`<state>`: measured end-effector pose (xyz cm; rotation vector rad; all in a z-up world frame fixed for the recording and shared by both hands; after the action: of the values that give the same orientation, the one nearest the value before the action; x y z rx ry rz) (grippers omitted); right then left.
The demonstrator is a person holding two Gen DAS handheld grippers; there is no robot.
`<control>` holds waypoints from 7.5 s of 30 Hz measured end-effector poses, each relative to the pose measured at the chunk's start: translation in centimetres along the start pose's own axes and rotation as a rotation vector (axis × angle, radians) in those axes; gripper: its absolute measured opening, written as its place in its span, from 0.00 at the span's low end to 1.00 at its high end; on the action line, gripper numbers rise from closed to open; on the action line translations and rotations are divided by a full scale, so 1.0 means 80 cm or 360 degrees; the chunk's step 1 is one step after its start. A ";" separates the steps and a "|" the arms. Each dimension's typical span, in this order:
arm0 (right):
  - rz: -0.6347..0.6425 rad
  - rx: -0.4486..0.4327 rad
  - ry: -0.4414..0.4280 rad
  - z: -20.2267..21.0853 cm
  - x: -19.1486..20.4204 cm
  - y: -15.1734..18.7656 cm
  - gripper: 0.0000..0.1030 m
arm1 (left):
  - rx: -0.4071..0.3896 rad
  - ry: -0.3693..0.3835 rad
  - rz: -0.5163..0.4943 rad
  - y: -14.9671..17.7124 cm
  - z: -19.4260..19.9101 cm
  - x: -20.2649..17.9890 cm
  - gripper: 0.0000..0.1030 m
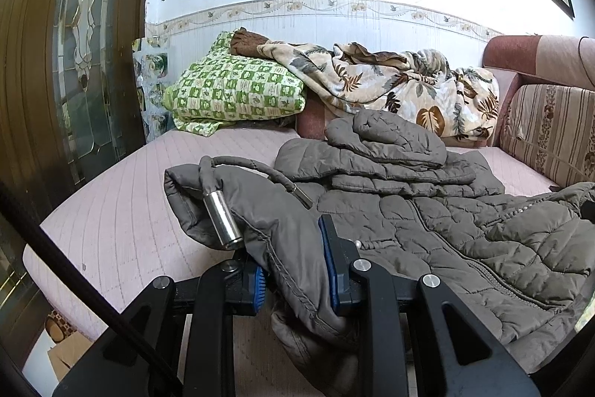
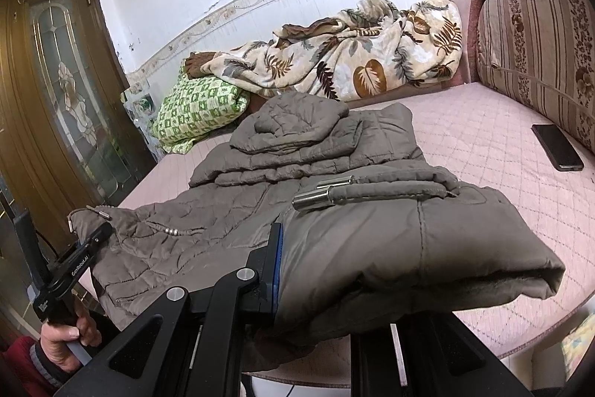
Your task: Fold large clothes
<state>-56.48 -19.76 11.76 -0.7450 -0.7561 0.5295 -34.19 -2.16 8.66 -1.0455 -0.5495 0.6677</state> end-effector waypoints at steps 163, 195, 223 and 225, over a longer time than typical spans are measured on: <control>-0.0063 0.0290 0.0387 -0.336 -0.115 -0.127 0.79 | 0.0466 -0.0123 -0.0109 -0.077 -0.385 -0.055 0.85; 0.0054 0.0334 0.0479 -0.346 -0.111 -0.121 0.81 | 0.0465 -0.0179 -0.0203 -0.072 -0.387 -0.061 0.85; 0.0164 0.0350 0.0549 -0.352 -0.109 -0.115 0.81 | 0.0445 -0.0239 -0.0321 -0.070 -0.385 -0.069 0.85; 0.0168 0.0351 0.0552 -0.352 -0.108 -0.115 0.81 | 0.0438 -0.0255 -0.0347 -0.070 -0.385 -0.068 0.85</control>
<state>-38.78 -42.67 1.04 -0.6508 -0.3314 0.5510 -15.20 -26.43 0.81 -0.6672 -0.6785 0.6166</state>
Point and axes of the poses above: each gripper's, at about its wrist camera, not at the fingertips, and z roughly against the way its jaws point, x to its left, y to its underside, the point moved 7 cm from there along -z, roughly the way its jaws point, and after that the axes turned 5 degrees about -z, right-handed, at the moved point
